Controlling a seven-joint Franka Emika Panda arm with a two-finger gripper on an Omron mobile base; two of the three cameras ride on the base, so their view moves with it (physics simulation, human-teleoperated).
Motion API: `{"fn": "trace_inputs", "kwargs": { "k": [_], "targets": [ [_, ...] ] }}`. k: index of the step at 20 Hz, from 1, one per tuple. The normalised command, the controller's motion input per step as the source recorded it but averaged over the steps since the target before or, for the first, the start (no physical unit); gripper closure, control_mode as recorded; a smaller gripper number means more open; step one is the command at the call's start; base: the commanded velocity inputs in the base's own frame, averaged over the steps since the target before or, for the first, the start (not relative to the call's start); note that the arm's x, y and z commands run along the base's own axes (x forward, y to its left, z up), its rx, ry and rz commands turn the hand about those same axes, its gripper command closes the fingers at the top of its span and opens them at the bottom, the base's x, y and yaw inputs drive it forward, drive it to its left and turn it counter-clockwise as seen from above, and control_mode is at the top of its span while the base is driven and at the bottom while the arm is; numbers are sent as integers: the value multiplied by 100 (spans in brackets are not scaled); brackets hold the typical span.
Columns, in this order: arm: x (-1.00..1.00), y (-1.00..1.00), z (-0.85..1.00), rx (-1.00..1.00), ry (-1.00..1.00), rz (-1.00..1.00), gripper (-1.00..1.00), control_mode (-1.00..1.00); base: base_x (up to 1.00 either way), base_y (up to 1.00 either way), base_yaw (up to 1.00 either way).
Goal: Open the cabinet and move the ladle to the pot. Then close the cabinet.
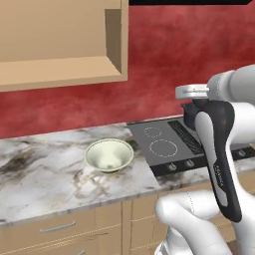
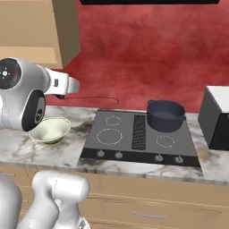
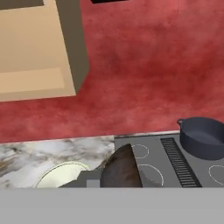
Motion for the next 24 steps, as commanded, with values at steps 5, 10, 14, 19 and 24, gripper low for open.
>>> {"fn": "trace_inputs", "kwargs": {
  "k": [5,10,14,19,24],
  "targets": [
    [0,0,0,0,0,0,100,100,0,-52,-7],
    [0,0,0,0,0,0,100,100,0,-48,-5],
    [0,0,0,0,0,0,100,100,0,-49,-6],
    [0,0,0,0,0,0,100,100,9,-53,-2],
    [0,0,0,0,0,0,100,100,36,-47,0]
  ]
}}
